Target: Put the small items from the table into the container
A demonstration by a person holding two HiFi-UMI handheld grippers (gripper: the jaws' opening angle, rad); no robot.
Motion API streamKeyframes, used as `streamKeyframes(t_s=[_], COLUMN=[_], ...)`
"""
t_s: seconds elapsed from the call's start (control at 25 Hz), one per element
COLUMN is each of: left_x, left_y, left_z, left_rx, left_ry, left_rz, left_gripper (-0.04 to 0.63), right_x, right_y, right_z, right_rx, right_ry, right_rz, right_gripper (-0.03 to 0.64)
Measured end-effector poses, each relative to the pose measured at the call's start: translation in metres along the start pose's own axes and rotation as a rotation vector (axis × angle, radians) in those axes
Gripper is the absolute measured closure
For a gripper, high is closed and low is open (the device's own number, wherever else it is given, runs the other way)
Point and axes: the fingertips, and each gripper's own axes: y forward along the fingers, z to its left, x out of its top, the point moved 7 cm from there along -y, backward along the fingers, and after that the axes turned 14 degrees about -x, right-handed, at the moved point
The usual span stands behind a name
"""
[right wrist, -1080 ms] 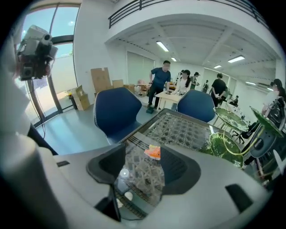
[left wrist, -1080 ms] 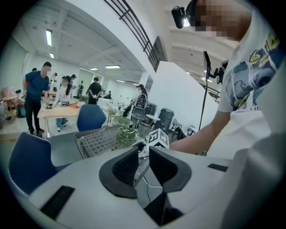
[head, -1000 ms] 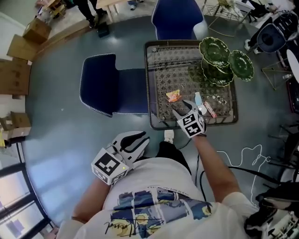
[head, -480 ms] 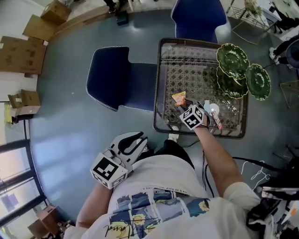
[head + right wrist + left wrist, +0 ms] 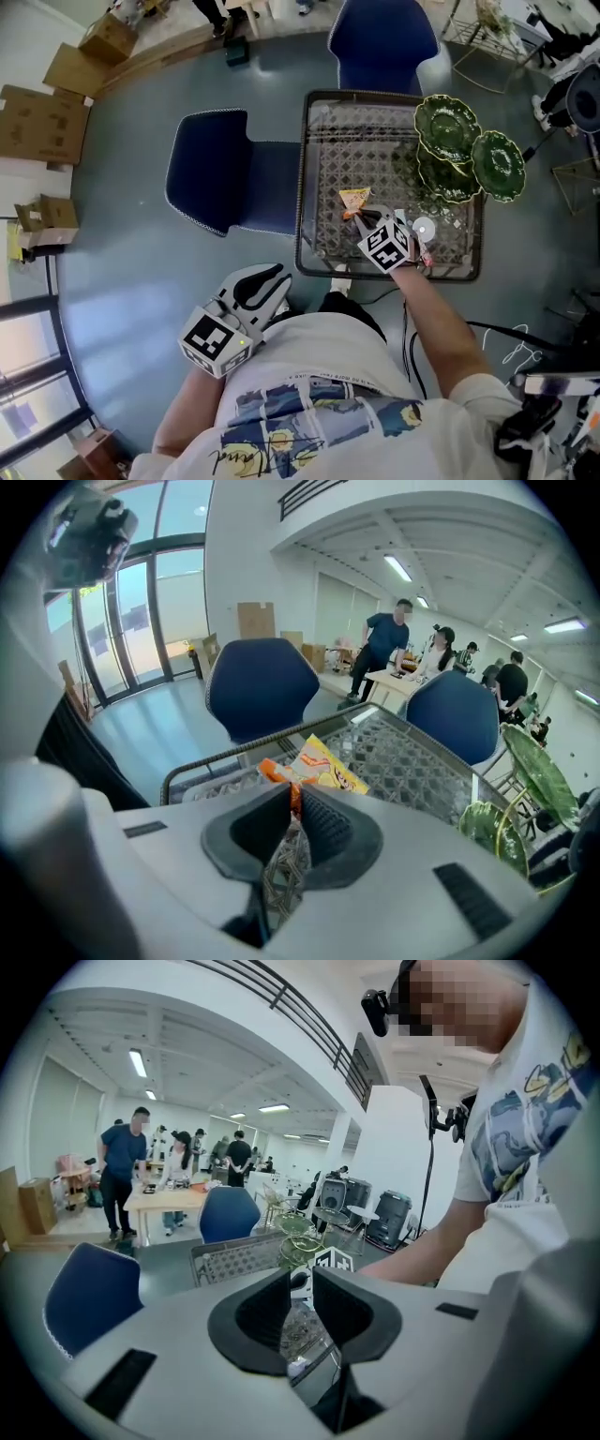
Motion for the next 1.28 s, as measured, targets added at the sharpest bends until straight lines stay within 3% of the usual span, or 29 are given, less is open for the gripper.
streamKeyframes(t_s=[0.2,0.52,0.72,0.88,1.12,1.28], left_x=[0.015,0.032,0.035,0.033,0.027,0.021], left_y=[0.020,0.043,0.041,0.040,0.030,0.022], left_z=[-0.002,-0.004,0.000,0.003,0.010,0.016], left_rx=[-0.071,-0.134,-0.114,-0.082,-0.041,-0.022], left_ry=[0.035,0.083,0.078,0.067,0.033,-0.014], left_rz=[-0.002,-0.018,-0.027,-0.024,-0.022,-0.045], left_gripper=[0.538,0.538,0.538,0.538,0.538,0.538], right_x=[0.030,0.052,0.045,0.034,0.009,-0.001], right_y=[-0.050,-0.093,-0.085,-0.064,-0.032,-0.025], right_z=[-0.037,-0.138,-0.206,-0.241,-0.264,-0.267], right_rx=[-0.082,-0.312,-0.465,-0.529,-0.609,-0.632], right_ry=[0.046,0.178,0.328,0.454,0.634,0.691], right_rz=[-0.089,-0.162,-0.135,-0.088,-0.020,-0.030], right_gripper=[0.581,0.581,0.581,0.581,0.580,0.563])
